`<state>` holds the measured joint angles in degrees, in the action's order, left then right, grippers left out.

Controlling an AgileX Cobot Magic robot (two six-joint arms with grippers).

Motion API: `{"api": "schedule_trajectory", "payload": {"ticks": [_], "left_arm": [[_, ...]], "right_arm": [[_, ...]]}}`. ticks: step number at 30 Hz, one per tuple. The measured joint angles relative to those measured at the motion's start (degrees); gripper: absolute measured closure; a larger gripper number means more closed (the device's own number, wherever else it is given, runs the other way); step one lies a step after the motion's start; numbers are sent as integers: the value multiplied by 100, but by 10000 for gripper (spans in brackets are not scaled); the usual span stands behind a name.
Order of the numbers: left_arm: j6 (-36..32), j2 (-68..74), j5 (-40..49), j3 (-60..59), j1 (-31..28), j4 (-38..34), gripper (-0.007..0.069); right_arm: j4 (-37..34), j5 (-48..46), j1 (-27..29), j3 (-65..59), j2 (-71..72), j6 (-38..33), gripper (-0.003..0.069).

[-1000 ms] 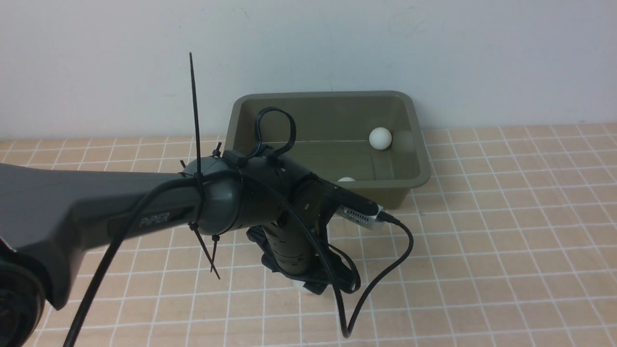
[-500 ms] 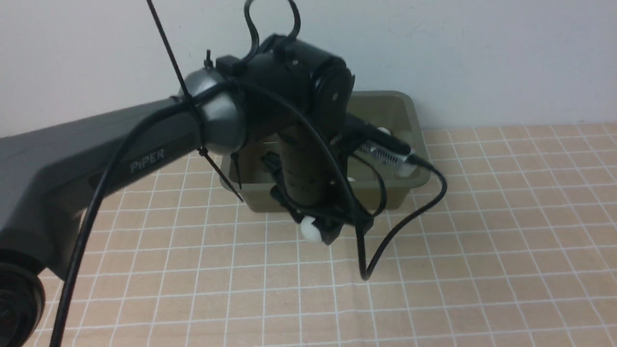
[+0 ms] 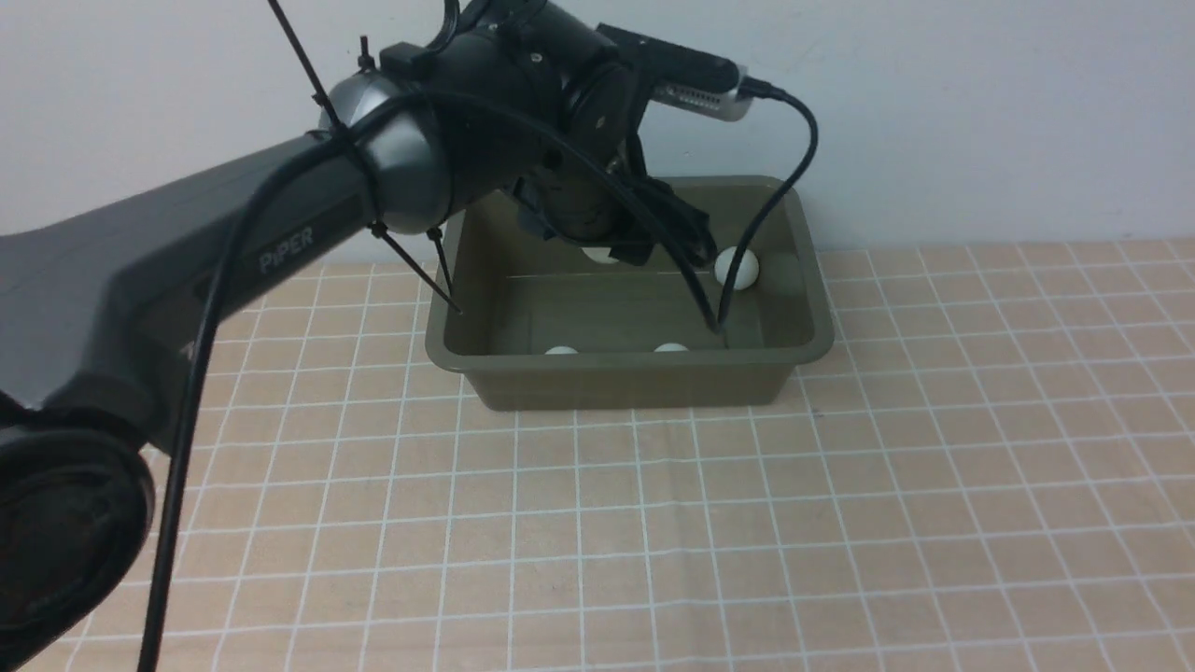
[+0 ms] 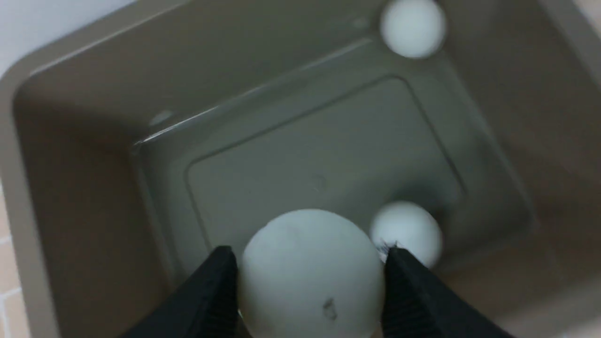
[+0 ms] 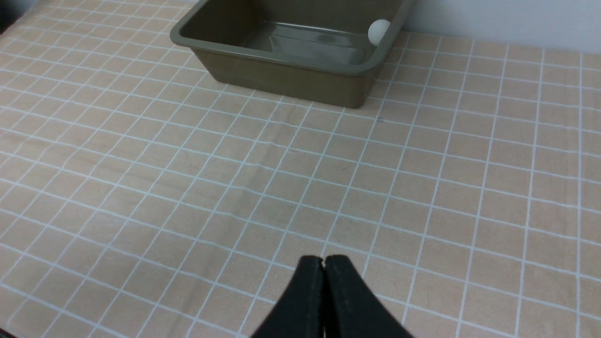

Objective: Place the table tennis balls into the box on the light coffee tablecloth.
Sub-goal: 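Drop the ball into the bin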

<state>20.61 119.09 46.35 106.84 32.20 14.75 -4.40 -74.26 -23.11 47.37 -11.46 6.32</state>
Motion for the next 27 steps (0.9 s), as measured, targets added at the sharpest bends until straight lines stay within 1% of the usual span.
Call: {"api": "schedule_trajectory", "payload": {"ticks": [2,7,16,23,27], "left_arm": [[154,187,-126,0,-125,-34,309],[223,525,-236,0,-280,-277,309],[223,714,-653,0,-320,-506,308],[223,728,-643,0,-320,-540,249],[223,728,-572,0,-320,-535,240]], "right_arm": [[-18,0,0,0,0,0,676],[-22,0,0,0,0,13,676],[-41,0,0,0,0,127,676],[-41,0,0,0,0,159,676],[-41,0,0,0,0,172,676]]}}
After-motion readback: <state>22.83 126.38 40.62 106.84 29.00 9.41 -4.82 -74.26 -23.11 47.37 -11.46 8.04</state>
